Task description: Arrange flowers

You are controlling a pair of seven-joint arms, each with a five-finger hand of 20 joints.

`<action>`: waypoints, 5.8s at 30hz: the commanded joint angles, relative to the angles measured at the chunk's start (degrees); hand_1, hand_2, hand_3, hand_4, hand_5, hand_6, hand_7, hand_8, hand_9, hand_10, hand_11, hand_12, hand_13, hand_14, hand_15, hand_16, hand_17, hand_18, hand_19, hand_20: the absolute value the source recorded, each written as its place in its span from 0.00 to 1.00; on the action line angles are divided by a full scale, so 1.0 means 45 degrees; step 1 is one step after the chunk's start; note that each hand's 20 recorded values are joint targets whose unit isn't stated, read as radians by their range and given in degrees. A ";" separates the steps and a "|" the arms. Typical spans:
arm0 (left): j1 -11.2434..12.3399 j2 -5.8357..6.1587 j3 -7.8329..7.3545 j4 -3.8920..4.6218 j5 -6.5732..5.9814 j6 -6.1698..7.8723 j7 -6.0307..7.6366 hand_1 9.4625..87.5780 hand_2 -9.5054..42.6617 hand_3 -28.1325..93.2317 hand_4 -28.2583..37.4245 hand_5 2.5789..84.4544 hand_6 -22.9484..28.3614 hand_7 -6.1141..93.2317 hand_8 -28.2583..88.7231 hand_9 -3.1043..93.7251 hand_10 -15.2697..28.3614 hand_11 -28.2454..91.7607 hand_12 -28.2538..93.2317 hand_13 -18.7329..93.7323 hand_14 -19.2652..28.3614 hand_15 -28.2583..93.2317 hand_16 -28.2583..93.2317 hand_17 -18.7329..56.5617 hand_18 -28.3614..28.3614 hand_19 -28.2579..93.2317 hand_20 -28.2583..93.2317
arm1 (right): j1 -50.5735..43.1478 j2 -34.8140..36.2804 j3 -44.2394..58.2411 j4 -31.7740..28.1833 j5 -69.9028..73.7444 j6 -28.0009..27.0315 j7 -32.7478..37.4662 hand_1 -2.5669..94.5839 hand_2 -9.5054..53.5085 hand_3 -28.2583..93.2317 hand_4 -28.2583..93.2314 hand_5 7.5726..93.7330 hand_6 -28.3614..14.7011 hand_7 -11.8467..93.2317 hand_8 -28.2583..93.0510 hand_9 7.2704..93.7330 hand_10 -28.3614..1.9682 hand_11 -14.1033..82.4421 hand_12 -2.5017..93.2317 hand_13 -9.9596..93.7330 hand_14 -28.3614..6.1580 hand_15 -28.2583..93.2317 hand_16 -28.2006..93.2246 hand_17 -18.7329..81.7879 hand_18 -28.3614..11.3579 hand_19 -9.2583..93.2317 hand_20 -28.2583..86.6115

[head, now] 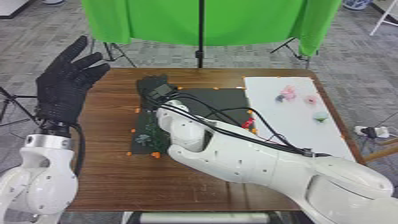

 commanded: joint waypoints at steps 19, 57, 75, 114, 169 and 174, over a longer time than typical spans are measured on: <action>0.3578 -0.0635 -0.1501 -0.0731 -0.0410 0.0774 0.0764 0.18 0.29 0.88 0.01 0.38 0.58 0.20 0.15 0.38 0.79 0.44 0.34 0.40 0.98 0.66 0.18 0.15 1.00 0.67 0.40 | 0.0510 0.1882 0.1118 -0.2368 0.1314 0.0668 0.0950 0.47 0.00 0.82 0.00 0.73 0.70 0.29 0.12 0.78 0.62 0.39 0.18 0.68 0.57 0.83 0.35 0.46 0.19 1.00 0.80; 0.4025 -0.0701 -0.0708 -0.0495 -0.0993 0.1195 0.1745 0.15 0.30 0.87 0.00 0.34 0.52 0.20 0.15 0.35 0.75 0.42 0.34 0.39 0.97 0.65 0.18 0.14 1.00 0.66 0.40 | -0.7297 1.0492 0.9670 -0.5343 0.2055 -0.2370 0.5772 0.35 0.00 0.88 0.00 0.51 0.63 0.26 0.13 0.54 0.22 0.33 0.16 0.51 0.21 0.85 0.29 0.36 0.10 1.00 0.80; 0.4308 -0.1101 -0.0976 -0.0519 -0.0792 0.1018 0.1349 0.15 0.30 0.87 0.00 0.34 0.53 0.20 0.15 0.35 0.75 0.42 0.34 0.39 0.97 0.65 0.18 0.15 1.00 0.66 0.40 | -0.6274 1.0287 0.7233 -0.3880 0.2013 -0.1776 0.5776 0.44 0.00 0.88 0.00 0.61 0.71 0.28 0.12 0.70 0.37 0.33 0.16 0.65 0.41 0.82 0.31 0.42 0.05 1.00 0.77; 0.2327 -0.0945 0.0339 0.0565 -0.1339 0.0386 0.0479 0.15 0.30 0.87 0.00 0.36 0.54 0.19 0.15 0.37 0.78 0.43 0.34 0.39 0.97 0.65 0.18 0.16 1.00 0.67 0.43 | -0.3856 0.2217 0.3211 -0.3783 -0.0952 -0.0998 -0.0671 0.64 0.00 0.82 0.00 0.91 0.72 0.33 0.26 1.00 0.77 0.29 0.36 0.86 0.73 0.77 0.45 0.54 0.16 1.00 0.78; 0.2299 -0.0721 0.1236 0.0644 -0.1386 0.0527 0.1205 0.16 0.30 0.87 0.00 0.36 0.55 0.19 0.15 0.37 0.78 0.43 0.34 0.40 0.98 0.66 0.18 0.16 1.00 0.66 0.46 | -0.3758 0.3319 0.3854 -0.5181 -0.0975 -0.1902 0.0331 0.42 0.00 0.90 0.00 0.67 0.69 0.28 0.12 0.68 0.47 0.40 0.18 0.62 0.43 0.87 0.33 0.41 0.20 1.00 0.81; 0.2541 -0.0638 0.1197 0.0523 -0.1326 0.0638 0.1317 0.16 0.30 0.87 0.00 0.36 0.55 0.19 0.15 0.37 0.78 0.43 0.34 0.40 0.98 0.66 0.18 0.16 1.00 0.66 0.46 | -0.3719 0.4757 0.5074 -0.5760 -0.0141 -0.1262 0.0846 0.40 0.00 0.90 0.00 0.65 0.68 0.27 0.12 0.66 0.44 0.39 0.18 0.60 0.40 0.87 0.32 0.41 0.20 1.00 0.81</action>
